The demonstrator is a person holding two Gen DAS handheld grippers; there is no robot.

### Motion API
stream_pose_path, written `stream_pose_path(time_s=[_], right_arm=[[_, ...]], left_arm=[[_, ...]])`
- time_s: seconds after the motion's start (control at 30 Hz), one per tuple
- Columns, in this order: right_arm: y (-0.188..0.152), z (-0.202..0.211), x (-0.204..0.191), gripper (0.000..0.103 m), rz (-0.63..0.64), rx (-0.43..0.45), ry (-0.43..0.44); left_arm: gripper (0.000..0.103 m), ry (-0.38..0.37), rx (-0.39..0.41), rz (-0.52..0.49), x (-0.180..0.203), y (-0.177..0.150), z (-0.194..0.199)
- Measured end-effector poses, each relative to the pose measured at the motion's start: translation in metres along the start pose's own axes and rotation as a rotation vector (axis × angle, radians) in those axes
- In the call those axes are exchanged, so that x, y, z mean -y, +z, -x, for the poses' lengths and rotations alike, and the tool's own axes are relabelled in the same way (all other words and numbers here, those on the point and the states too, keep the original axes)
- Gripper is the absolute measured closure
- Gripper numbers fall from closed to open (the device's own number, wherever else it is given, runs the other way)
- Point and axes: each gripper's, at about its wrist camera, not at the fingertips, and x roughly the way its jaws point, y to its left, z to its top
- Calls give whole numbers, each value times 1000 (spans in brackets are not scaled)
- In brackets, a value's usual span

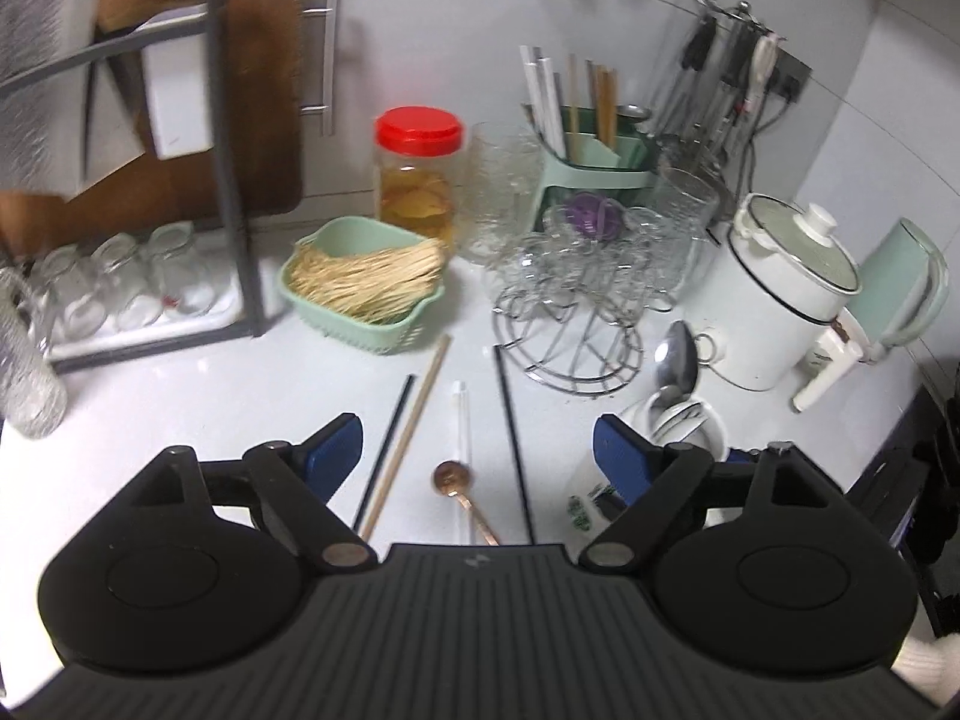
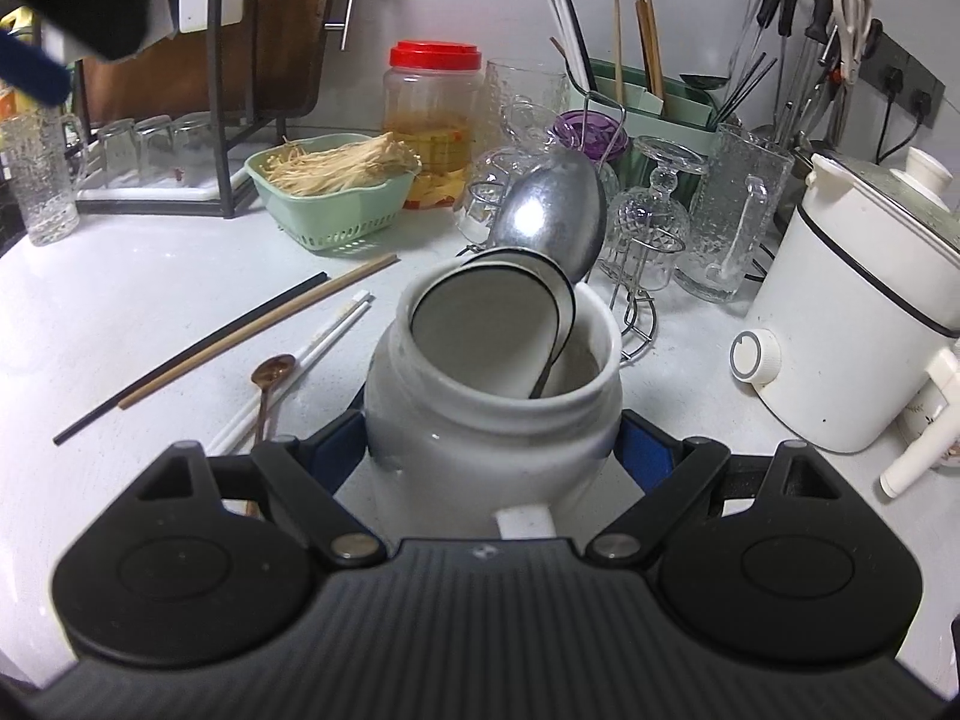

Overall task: Organize utensils
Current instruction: 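Move the left tool down to the gold spoon on the counter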

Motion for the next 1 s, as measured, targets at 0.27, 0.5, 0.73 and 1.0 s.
stream_pose_path(time_s=[0.27, 0.5, 0.73, 1.0], right_arm=[[2, -1, -2, 12, -37, -7, -21], [2, -1, -4, 12, -53, -13, -38], [2, -1, -4, 12, -48, -13, -37], [2, -1, -2, 12, -23, -17, -19]], left_arm=[[16, 30, 34, 77, -36, -37, 9], [29, 30, 27, 101, -60, -69, -4], [59, -46, -37, 84, -66, -86, -45], [65, -192, -105, 147, -52, -81, -100]])
